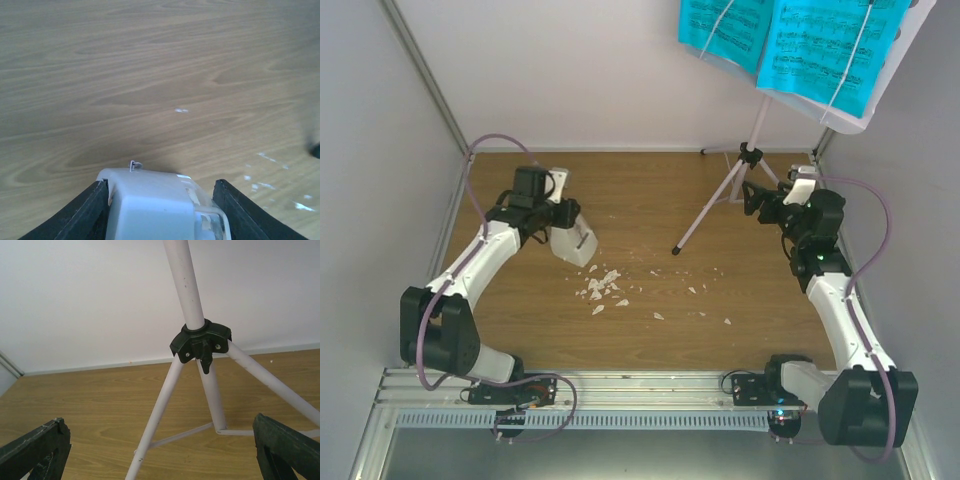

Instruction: Pack up the instrument practice props

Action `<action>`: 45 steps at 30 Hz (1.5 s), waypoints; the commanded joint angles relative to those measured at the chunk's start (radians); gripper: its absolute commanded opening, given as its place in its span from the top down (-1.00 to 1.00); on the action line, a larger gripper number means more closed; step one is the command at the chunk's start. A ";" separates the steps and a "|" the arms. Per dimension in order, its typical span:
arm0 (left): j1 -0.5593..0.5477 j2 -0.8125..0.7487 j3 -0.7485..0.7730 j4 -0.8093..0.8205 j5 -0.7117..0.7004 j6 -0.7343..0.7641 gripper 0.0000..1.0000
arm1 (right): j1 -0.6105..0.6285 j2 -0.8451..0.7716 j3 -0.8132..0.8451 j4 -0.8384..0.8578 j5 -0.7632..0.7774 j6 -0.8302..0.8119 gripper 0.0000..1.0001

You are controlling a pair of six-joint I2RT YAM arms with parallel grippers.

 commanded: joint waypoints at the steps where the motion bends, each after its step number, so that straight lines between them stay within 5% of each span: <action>1: -0.135 -0.062 -0.005 0.008 -0.001 -0.149 0.02 | -0.004 -0.026 -0.013 -0.015 -0.018 -0.013 -0.99; 9: -0.302 -0.032 0.016 0.038 -0.061 -0.247 -0.06 | -0.004 -0.045 -0.023 -0.027 -0.020 -0.016 -0.99; 19: -0.341 -0.020 0.027 0.043 -0.061 -0.192 -0.96 | -0.004 -0.063 -0.039 -0.033 -0.016 -0.021 -0.99; 30: -0.322 -0.339 -0.278 0.235 -0.095 -0.194 -0.98 | -0.004 -0.091 -0.039 -0.055 -0.038 -0.040 -0.99; 36: -0.320 -0.508 -0.492 0.323 -0.106 -0.249 -0.98 | 0.007 -0.093 0.005 -0.109 -0.202 -0.094 -0.99; 39: -0.318 -0.593 -0.594 0.369 -0.100 -0.296 -0.98 | 0.108 -0.071 0.043 -0.147 -0.235 -0.134 -0.99; 45: -0.307 -0.763 -0.716 0.351 -0.157 -0.380 -0.98 | 0.484 0.051 0.118 -0.127 -0.057 -0.151 -0.99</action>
